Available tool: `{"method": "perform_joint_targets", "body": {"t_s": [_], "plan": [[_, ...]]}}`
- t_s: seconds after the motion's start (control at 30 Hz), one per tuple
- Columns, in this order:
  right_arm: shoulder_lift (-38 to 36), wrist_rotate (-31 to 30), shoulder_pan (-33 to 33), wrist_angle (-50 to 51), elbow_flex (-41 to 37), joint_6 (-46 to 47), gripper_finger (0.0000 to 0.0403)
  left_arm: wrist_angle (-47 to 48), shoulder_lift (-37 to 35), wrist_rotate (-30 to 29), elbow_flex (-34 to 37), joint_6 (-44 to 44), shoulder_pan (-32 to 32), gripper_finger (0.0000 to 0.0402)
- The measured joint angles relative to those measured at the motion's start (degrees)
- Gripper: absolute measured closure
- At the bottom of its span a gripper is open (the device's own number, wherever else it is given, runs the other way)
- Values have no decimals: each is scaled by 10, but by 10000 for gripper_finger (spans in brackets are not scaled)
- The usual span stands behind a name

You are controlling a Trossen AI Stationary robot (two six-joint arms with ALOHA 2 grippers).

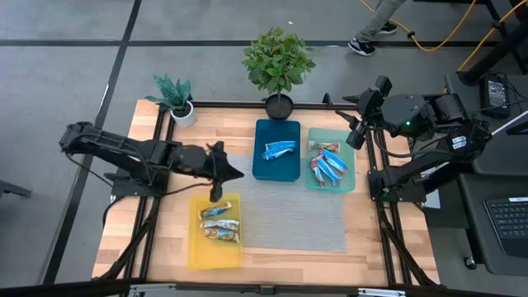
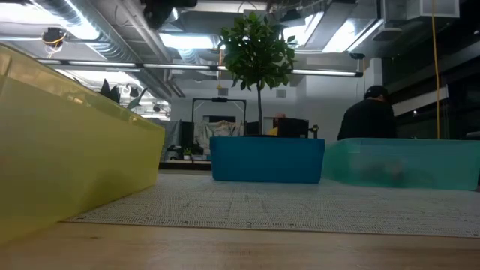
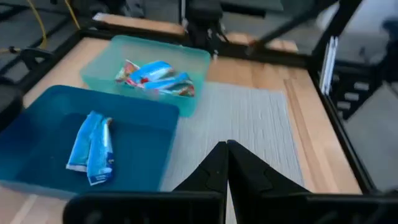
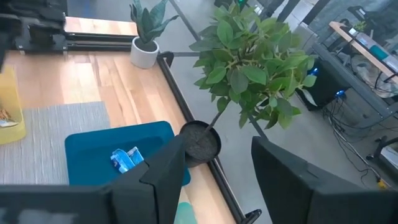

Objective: Pick and place Granola Bars by type
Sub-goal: Return to Home Position

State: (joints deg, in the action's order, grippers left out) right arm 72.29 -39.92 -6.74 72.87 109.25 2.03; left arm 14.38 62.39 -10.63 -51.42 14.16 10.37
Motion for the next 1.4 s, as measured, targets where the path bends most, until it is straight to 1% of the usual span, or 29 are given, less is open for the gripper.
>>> {"method": "perform_joint_targets", "body": {"t_s": [0.1, 0.23, 0.4, 0.57, 0.67, 0.83, 1.07, 1.17, 1.33, 1.4], "plan": [[0, 0, 0, 3, 0, 5, 214, -100, -53, 1, 87, 18, -21, 401], [0, -2, 0, 4, 0, 5, 214, -196, -132, -3, 200, 54, -47, 400], [0, -9, 0, 4, 0, 5, 215, -204, -248, -10, 290, 76, -74, 401], [0, -10, 3, 3, 0, 8, 215, -201, -367, -24, 355, 80, -104, 401], [0, -10, 3, 3, 0, 9, 215, -202, -432, -23, 394, 100, -114, 400], [0, -10, 3, 3, 0, 7, 215, -197, -522, 1, 443, 121, -115, 401], [0, -12, 4, 3, 0, 4, 215, -143, -625, 33, 468, 127, -124, 401], [0, -12, 12, 3, 0, 5, 215, -134, -624, 54, 473, 132, -135, 400], [0, -11, 18, 3, 0, 4, 215, -162, -624, 90, 491, 133, -162, 400], [0, -11, 18, 3, 0, 5, 215, -174, -624, 94, 499, 125, -173, 400]]}}
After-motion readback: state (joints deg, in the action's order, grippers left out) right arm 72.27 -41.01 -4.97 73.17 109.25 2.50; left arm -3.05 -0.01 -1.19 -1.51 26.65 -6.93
